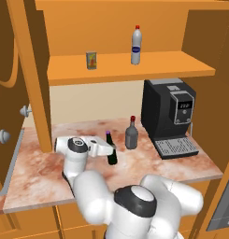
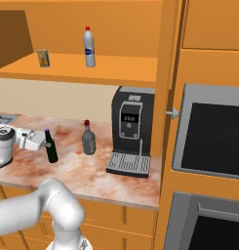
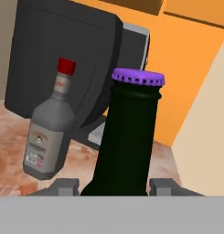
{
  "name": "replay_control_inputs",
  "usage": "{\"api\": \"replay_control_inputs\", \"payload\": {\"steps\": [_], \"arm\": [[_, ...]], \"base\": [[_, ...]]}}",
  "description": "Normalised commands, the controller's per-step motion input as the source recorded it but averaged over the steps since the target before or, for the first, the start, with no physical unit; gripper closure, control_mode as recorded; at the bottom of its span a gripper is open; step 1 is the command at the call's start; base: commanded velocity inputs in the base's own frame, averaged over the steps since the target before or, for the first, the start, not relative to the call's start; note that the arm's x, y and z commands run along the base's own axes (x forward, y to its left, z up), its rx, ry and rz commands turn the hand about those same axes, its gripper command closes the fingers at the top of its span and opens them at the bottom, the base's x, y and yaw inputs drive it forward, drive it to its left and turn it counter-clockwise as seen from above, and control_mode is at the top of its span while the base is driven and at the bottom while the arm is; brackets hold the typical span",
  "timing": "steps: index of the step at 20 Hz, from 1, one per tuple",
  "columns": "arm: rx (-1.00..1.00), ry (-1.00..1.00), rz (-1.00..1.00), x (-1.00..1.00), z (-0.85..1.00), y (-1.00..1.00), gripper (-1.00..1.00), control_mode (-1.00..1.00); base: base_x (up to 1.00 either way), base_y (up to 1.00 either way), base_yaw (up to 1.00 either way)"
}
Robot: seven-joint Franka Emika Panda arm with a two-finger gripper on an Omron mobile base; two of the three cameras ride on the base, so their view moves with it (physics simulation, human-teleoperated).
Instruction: Sort all alcoholic drinks to one cabinet, and non-alcoholic drinks to the other.
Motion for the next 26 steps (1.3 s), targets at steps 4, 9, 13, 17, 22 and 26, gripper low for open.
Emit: {"api": "replay_control_inputs", "payload": {"steps": [4, 9, 13, 17, 22, 26], "arm": [[0.0, 0.01, 0.09, -0.55, 0.11, -0.45, 1.0, -1.0], [0.0, 0.0, 0.12, -0.58, 0.15, -0.38, 1.0, -1.0], [0.0, 0.0, 0.14, -0.41, 0.42, -0.28, 1.0, -1.0], [0.01, 0.0, 0.14, -0.2, 0.61, -0.09, 1.0, -1.0], [0.02, 0.03, 0.14, -0.17, 0.61, -0.04, 1.0, -1.0], [0.04, 0.09, 0.13, -0.15, 0.61, -0.02, 1.0, -1.0]], "base": [[0.0, 0.0, 0.0], [0.0, 0.0, 0.0], [0.0, 0.0, 0.0], [0.0, 0.0, 0.0], [0.0, 0.0, 0.0], [0.0, 0.0, 0.0]]}}
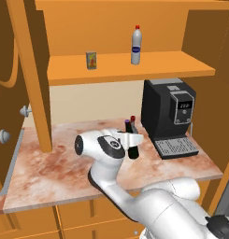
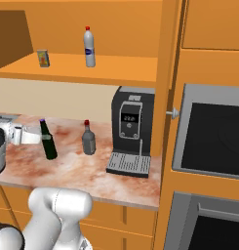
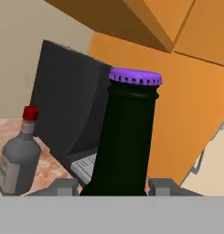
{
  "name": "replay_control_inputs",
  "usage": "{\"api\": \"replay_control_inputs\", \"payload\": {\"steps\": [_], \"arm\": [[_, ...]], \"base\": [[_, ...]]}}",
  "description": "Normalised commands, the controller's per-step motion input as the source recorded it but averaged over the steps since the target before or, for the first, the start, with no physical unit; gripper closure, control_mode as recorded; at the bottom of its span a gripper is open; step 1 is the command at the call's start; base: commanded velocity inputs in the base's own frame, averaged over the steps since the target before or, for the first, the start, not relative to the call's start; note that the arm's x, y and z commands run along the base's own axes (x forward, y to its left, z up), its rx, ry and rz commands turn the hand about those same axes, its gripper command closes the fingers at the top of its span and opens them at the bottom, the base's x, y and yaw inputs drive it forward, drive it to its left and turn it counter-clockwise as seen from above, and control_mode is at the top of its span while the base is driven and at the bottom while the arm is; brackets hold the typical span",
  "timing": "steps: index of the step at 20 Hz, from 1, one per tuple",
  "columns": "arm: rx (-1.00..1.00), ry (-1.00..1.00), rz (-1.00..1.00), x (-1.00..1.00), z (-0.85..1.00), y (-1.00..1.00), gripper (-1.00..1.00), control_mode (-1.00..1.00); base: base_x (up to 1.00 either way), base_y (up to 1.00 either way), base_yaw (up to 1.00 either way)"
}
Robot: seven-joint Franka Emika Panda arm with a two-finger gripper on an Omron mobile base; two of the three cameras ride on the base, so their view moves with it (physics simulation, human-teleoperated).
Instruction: Sort all alcoholic drinks to one cabinet, and non-alcoholic drinks to the other.
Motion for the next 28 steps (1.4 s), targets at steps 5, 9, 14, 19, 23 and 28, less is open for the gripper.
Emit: {"api": "replay_control_inputs", "payload": {"steps": [5, 9, 14, 19, 23, 28], "arm": [[0.05, 0.18, 0.14, -0.16, 0.56, -0.01, 1.0, -1.0], [0.05, 0.23, 0.13, -0.16, 0.53, 0.0, 1.0, -1.0], [0.02, 0.21, 0.13, -0.21, 0.39, -0.07, 1.0, -1.0], [0.04, 0.24, 0.15, -0.07, 0.29, -0.17, 1.0, -1.0], [0.05, 0.2, 0.19, -0.14, 0.21, -0.31, 1.0, -1.0], [0.08, 0.11, 0.21, -0.27, 0.09, -0.5, 1.0, -1.0]], "base": [[0.0, 0.0, 0.0], [0.0, 0.0, 0.0], [0.0, 0.0, 0.0], [0.0, 0.0, 0.0], [0.0, 0.0, 0.0], [0.0, 0.0, 0.0]]}}
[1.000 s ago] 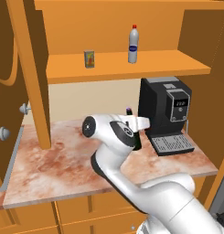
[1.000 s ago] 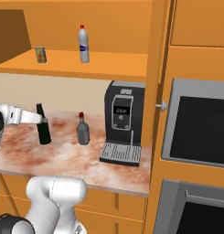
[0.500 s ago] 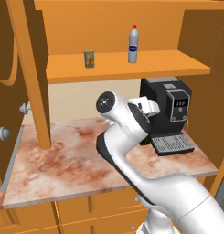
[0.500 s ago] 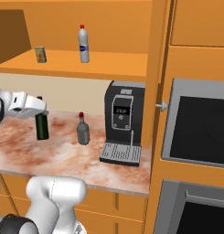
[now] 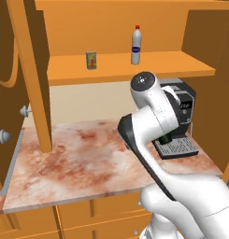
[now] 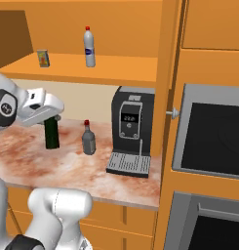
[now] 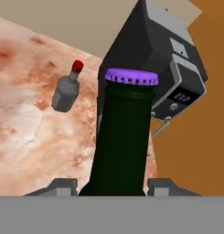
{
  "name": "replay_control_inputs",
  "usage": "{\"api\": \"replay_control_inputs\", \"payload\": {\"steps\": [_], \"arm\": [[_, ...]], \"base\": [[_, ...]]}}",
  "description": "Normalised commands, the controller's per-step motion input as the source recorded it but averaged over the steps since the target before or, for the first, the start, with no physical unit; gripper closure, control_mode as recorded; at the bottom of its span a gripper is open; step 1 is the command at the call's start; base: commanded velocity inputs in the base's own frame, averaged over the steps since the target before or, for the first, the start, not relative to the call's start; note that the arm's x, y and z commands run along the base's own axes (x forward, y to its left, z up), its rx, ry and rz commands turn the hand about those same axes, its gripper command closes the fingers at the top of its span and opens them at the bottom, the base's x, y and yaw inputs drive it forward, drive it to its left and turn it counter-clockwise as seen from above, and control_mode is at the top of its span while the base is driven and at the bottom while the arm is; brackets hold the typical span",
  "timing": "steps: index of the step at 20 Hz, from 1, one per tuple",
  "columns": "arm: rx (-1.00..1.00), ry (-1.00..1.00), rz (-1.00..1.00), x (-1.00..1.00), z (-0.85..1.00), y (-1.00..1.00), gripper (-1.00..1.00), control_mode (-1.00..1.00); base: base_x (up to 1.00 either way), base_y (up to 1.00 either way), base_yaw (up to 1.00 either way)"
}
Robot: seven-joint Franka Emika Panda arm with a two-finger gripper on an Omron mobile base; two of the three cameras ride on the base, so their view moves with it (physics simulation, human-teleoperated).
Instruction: Sort all alcoholic drinks to one cabinet, and non-alcoholic drinks to the other.
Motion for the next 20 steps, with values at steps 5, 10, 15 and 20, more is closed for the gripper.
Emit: {"api": "replay_control_inputs", "payload": {"steps": [5, 10, 15, 20], "arm": [[0.13, 0.02, 0.19, -0.36, 0.0, -0.57, 1.0, -1.0], [0.16, 0.0, 0.07, -0.35, 0.0, -0.52, 1.0, -1.0], [0.08, -0.01, 0.02, -0.25, 0.0, -0.08, 1.0, -1.0], [0.01, -0.02, 0.0, -0.19, 0.0, 0.0, 1.0, 1.0]], "base": [[0.0, 0.0, 0.0], [0.0, 0.0, 0.0], [0.0, 0.0, 0.0], [-0.45, 0.01, 0.0]]}}
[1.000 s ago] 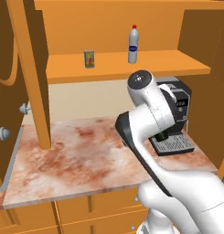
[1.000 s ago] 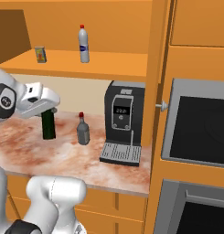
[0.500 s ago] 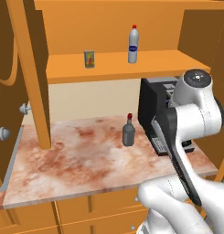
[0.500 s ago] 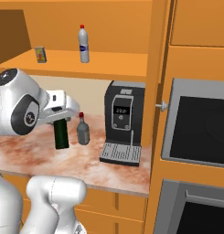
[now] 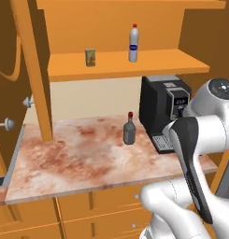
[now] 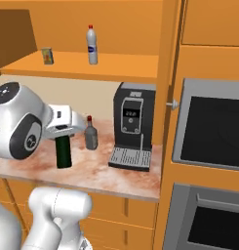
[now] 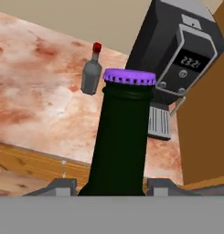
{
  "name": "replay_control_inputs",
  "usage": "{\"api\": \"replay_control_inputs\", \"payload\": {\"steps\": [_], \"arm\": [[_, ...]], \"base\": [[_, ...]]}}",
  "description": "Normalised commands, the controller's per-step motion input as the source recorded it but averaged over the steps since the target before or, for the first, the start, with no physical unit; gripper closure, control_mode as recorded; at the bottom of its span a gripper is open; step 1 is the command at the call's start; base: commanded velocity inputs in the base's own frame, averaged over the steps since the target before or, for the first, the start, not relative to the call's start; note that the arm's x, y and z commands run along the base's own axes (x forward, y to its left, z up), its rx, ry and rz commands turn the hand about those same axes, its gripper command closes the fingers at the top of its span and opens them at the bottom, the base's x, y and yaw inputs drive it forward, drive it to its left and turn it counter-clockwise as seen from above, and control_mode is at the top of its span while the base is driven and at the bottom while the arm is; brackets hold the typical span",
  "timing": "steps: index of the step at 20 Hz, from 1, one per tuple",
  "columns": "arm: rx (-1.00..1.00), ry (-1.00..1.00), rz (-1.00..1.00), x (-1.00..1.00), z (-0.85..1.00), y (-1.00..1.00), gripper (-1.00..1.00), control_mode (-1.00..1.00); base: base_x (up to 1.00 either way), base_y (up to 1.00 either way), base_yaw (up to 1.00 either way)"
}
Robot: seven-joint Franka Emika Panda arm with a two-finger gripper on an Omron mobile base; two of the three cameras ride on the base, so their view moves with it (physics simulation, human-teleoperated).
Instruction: Sort all alcoholic drinks to one cabinet, and non-alcoholic drinks to the other.
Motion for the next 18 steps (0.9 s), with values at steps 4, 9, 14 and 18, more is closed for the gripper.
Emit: {"api": "replay_control_inputs", "payload": {"steps": [4, 9, 14, 18], "arm": [[0.0, 0.0, 0.0, 0.0, 0.0, 0.0, 1.0, 1.0], [0.0, 0.0, 0.0, 0.0, 0.0, 0.0, 1.0, 1.0], [0.0, 0.0, 0.0, 0.0, 0.0, 0.0, 1.0, 1.0], [0.0, 0.0, 0.0, 0.0, 0.0, 0.0, 1.0, 1.0]], "base": [[-1.0, 0.08, 0.0], [-0.72, 0.51, 0.01], [-0.36, 0.96, 0.03], [-0.24, 1.0, 0.01]]}}
